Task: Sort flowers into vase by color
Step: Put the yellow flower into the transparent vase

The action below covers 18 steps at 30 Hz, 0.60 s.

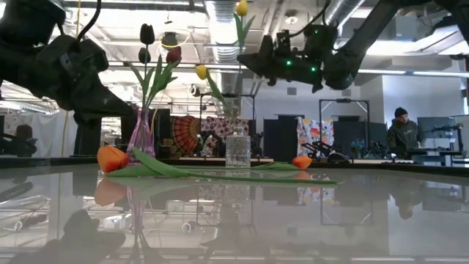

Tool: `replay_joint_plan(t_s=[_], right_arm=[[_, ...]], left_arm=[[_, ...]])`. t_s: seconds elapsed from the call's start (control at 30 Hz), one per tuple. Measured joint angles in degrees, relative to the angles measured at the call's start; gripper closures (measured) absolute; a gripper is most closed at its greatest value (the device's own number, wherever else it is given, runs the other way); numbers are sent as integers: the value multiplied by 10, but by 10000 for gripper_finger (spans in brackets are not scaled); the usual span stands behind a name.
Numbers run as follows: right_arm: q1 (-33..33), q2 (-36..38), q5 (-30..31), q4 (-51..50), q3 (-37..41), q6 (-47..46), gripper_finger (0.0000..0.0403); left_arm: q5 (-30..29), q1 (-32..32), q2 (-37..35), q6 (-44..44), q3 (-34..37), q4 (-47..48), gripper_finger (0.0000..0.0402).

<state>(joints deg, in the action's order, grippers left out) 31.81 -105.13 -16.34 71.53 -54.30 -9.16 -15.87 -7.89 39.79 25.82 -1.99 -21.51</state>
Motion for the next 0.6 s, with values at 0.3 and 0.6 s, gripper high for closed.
replay_joint_plan(t_s=[0.3,0.6], right_arm=[[18,-3,25,-24,0,6,384],[17,-3,30,-27,0,26,384]], left_arm=[[5,-4,0,-37,1,-26,386],[5,-4,0,-37,1,-25,386]])
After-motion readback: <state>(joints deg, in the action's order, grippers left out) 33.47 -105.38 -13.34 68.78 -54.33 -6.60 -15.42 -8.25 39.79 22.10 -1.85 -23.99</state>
